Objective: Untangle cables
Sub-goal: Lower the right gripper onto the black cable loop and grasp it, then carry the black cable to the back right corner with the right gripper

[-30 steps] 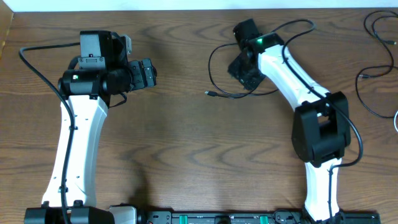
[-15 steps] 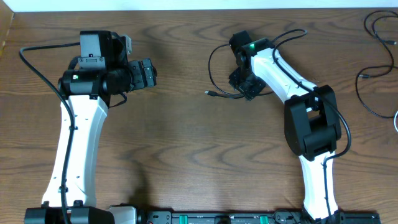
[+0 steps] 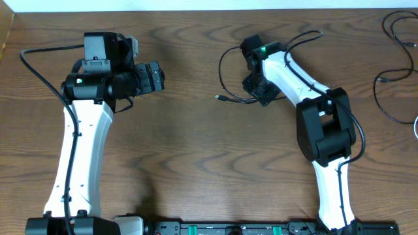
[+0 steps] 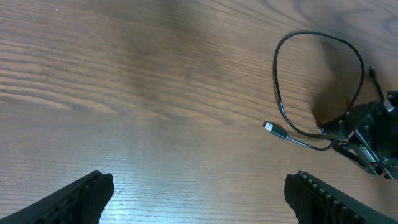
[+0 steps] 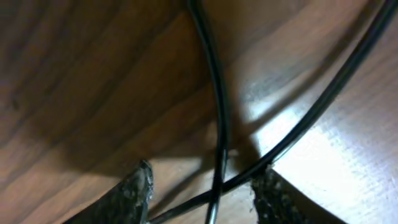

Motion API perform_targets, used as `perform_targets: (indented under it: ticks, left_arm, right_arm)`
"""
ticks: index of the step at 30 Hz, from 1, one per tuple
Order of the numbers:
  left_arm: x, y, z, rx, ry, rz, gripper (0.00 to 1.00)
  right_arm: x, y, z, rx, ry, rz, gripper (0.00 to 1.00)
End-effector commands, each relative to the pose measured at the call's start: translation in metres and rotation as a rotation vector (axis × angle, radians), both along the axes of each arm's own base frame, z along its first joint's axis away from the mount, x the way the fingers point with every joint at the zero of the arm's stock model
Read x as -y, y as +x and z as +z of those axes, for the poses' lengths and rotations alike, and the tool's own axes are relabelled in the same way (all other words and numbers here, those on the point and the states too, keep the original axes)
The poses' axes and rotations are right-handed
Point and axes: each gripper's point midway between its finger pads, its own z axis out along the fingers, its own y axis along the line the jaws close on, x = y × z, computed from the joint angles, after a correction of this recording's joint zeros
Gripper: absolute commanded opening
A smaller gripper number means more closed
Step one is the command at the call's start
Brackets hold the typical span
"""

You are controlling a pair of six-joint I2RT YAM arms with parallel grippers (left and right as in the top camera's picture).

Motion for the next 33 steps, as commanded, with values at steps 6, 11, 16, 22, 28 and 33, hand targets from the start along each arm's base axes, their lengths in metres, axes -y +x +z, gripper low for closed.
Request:
perform_targets:
  ticks: [6, 11, 16, 22, 28, 33]
  left_arm:
    - [-0.003, 0.003, 0.002, 0.004, 0.005, 0.01, 0.93]
    - [-0.003, 0.003, 0.002, 0.004, 0.005, 0.01, 0.93]
    - [-0.003, 0.002, 0.002, 0.004, 0.005, 0.01, 0.93]
    - [-0.003, 0.003, 0.002, 0.004, 0.005, 0.01, 0.93]
    - [-0.003, 0.002, 0.002, 0.004, 0.005, 0.01, 0.93]
    - [-0.003, 0.003, 0.002, 0.004, 0.005, 0.01, 0.93]
  right_arm:
    - [-0.003, 0.0, -0.039, -0.048, 0.009, 0.246, 0.01]
    - [-0.025, 0.02, -0.027, 0.034, 0.164, 0.622, 0.01]
    - [-0.006, 0.046, 0.044, 0.208, 0.146, 0.829, 0.01]
    - [0.058, 0.072, 0.163, 0.483, 0.06, 0.758, 0.01]
    - [0.213, 0.071, 0.259, 0.67, -0.179, 0.454, 0.01]
    - [0.321, 0.061, 0.274, 0.707, -0.296, 0.248, 0.01]
